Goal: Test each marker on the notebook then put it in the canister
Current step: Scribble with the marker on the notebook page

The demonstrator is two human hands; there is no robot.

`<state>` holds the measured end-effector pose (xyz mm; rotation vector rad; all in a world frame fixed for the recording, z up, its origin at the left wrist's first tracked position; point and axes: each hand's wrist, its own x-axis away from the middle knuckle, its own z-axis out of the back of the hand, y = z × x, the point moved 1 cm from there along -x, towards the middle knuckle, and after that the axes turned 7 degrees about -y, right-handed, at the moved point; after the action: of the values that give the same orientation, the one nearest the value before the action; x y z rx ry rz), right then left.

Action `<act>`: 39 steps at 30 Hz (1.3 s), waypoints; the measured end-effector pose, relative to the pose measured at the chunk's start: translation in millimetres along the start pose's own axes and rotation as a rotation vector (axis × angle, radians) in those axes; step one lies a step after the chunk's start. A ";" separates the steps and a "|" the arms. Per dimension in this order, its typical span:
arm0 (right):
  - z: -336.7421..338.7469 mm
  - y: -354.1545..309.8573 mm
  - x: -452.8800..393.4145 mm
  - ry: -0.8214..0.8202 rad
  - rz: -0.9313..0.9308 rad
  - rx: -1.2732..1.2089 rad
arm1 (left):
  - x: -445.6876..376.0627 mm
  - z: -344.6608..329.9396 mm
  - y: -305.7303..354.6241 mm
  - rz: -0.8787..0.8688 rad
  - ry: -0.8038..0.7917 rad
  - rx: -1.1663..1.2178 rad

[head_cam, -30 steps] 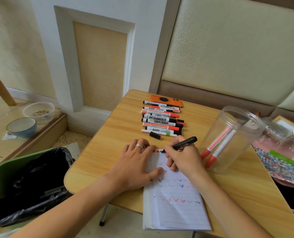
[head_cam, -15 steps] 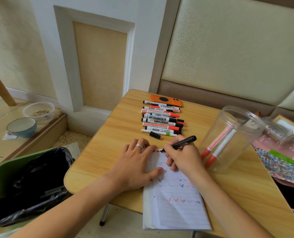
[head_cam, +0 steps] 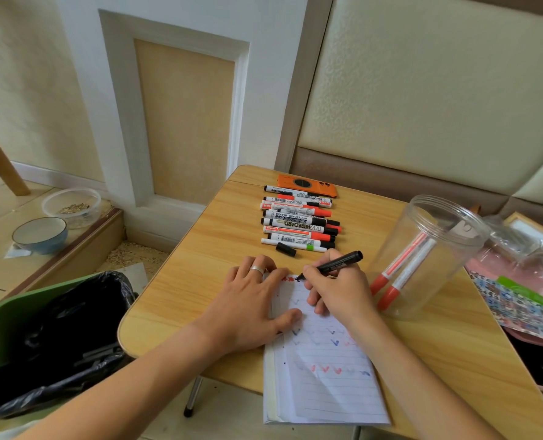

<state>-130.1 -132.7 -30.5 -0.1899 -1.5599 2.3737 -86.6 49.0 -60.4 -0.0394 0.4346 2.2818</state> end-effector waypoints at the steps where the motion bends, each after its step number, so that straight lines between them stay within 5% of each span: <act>1: 0.2 0.2 0.3 -0.006 -0.001 -0.002 | -0.3 0.1 0.3 0.000 -0.002 0.002; 8: 0.4 0.8 0.0 -0.009 -0.010 -0.067 | -5.3 6.9 1.8 0.020 -0.027 0.036; 13: 0.4 1.5 2.6 0.025 0.021 -0.100 | -21.6 17.7 3.4 0.070 0.113 0.171; 25: 0.2 2.3 6.1 0.012 0.067 -0.068 | -55.0 11.0 -2.0 0.078 0.180 -0.094; 39: 1.6 -2.0 8.7 0.026 0.051 -0.156 | -53.0 13.3 -10.8 0.014 0.234 -0.124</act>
<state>-138.4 -130.7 -27.6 -0.2962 -1.7486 2.2772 -41.1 22.3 -42.3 -0.3703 0.4132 2.3241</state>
